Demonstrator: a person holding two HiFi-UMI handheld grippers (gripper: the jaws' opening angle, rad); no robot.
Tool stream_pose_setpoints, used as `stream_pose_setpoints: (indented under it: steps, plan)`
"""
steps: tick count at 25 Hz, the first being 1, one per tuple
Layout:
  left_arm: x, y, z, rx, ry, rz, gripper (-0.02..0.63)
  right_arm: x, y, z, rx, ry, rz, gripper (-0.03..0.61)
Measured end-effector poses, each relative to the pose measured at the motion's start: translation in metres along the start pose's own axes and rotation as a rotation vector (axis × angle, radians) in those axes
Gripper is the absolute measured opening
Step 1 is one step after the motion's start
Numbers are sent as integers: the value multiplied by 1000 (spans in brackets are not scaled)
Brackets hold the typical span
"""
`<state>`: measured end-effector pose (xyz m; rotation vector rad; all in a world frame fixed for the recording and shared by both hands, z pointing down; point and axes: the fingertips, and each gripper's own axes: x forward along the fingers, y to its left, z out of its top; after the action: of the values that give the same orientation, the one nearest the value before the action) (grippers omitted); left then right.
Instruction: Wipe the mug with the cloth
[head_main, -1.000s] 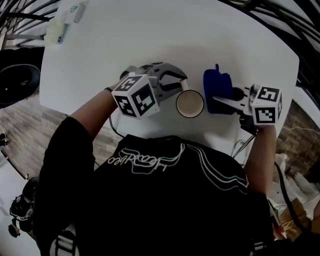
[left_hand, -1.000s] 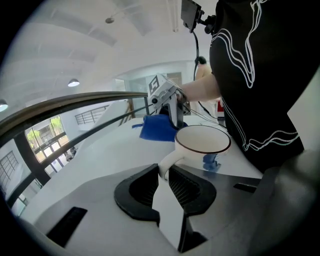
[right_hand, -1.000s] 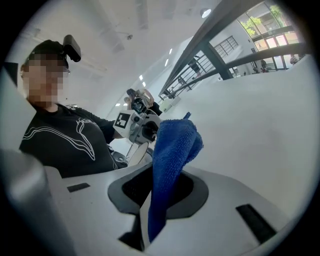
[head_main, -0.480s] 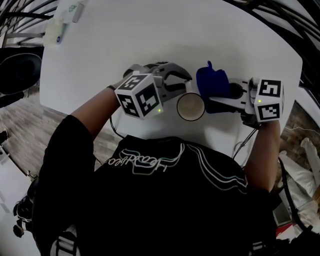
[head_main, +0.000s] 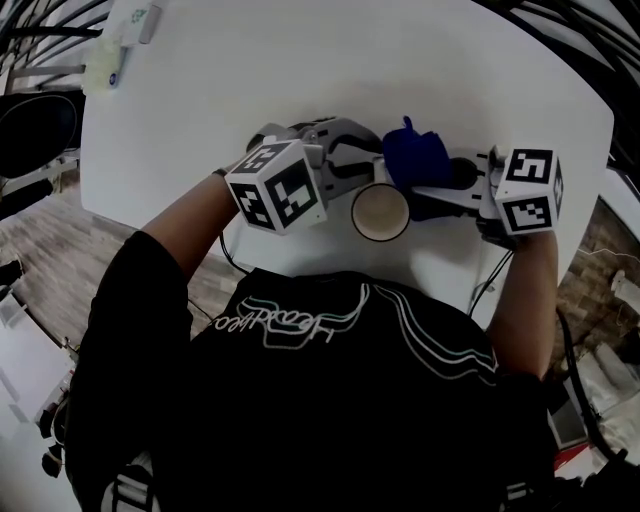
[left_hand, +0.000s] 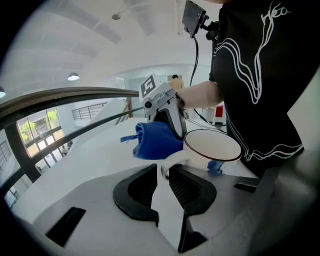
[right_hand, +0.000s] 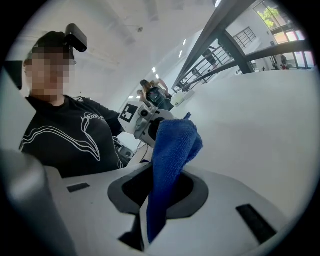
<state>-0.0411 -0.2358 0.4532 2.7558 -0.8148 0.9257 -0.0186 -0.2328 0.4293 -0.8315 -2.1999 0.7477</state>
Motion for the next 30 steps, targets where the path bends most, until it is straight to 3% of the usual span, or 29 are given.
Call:
stream_pose_setpoints:
  steps: [6,13,21,25,28,30]
  plan:
    - [1,-1,3,-5,0,1,74,8,-14,-12,16,74,-124,54]
    - [0,2,0,-29,9,3,74,13,-25,-13,99,47,-200,54]
    - [-12,9,-7,-118,32,27,141,-3,-29,-11,118,-99,-317,54]
    - [-30,1,-12,-145,52,77,146,-15,-11,-12,87,-176,-385,54]
    - [-52,-5,-14,-172,43,173,139,-29,8,-5,-5,-231,-522,54]
    - [-74,-9,-8,-202,3,260,68,-39,31,6,-69,-289,-600,54]
